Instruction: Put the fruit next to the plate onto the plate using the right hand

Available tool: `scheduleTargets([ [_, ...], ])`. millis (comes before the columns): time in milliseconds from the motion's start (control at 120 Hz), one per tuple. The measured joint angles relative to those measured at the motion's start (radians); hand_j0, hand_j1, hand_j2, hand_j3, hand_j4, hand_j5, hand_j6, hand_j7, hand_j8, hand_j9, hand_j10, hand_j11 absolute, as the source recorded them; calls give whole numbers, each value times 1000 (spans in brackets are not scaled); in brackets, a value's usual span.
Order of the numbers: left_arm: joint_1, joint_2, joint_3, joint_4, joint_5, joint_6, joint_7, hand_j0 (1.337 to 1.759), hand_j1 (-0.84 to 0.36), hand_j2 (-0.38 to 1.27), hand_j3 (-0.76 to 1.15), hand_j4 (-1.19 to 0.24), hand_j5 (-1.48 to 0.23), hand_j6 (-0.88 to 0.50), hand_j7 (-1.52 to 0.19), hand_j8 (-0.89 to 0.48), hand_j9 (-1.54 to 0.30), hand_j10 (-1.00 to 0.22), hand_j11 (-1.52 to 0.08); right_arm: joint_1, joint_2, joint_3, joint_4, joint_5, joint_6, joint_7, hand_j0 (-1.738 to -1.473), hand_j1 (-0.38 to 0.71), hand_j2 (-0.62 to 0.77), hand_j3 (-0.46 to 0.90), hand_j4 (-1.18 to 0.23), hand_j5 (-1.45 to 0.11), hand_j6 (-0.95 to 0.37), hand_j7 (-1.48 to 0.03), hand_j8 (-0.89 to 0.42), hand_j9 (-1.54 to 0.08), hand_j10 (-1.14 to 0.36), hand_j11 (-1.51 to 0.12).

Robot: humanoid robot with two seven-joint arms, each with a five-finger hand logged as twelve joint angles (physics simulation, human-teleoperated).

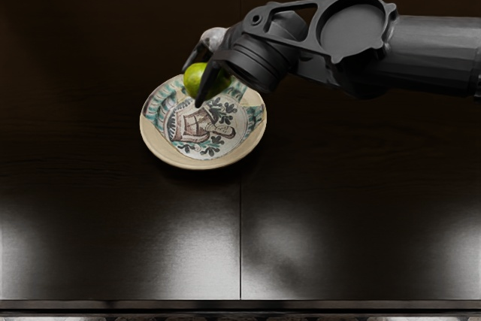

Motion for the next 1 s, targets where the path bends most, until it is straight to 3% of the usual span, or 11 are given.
scheduleTargets([
  [358, 0, 0, 0, 0, 0, 0, 0, 1658, 337, 2, 0, -10, -13, -10, -13, -10, -13, -10, -13, -64, 0, -4, -2, -8, -4, 0, -1647, 210, 238, 0, -556, -1079, -343, -1035, -291, -1084, -474, -1100],
  [392, 0, 0, 0, 0, 0, 0, 0, 1658, 337, 2, 0, -10, -13, -10, -13, -10, -13, -10, -13, -68, 0, -4, -2, -11, -3, 0, -1648, 145, 200, 0, -500, -946, -322, -907, -266, -951, -479, -964],
  [483, 0, 0, 0, 0, 0, 0, 0, 1658, 337, 2, 0, -10, -13, -10, -13, -10, -13, -10, -13, -66, 0, -1, -2, -22, 1, 1, -1652, -34, 128, 0, -319, -604, -206, -579, -170, -607, -306, -615],
  [608, 0, 0, 0, 0, 0, 0, 0, 1658, 337, 2, 0, -10, -13, -10, -13, -10, -13, -10, -13, -59, 0, 2, -2, -27, 4, 1, -1655, -178, 70, 0, -173, -327, -112, -314, -93, -329, -166, -334],
  [867, 0, 0, 0, 0, 0, 0, 0, 1658, 337, 2, 0, -10, -13, -10, -13, -10, -13, -10, -13, -56, 0, 99, 77, -24, 8, 1, -1657, -301, 20, 0, -50, -92, -33, -89, -27, -93, -47, -94],
  [1000, 0, 0, 0, 0, 0, 0, 0, 1658, 337, 2, 0, -10, -13, -10, -13, -10, -13, -10, -13, -134, -62, 239, 272, -27, 8, 1, -1658, -324, 11, 0, -26, -48, -18, -46, -15, -48, -25, -49],
])
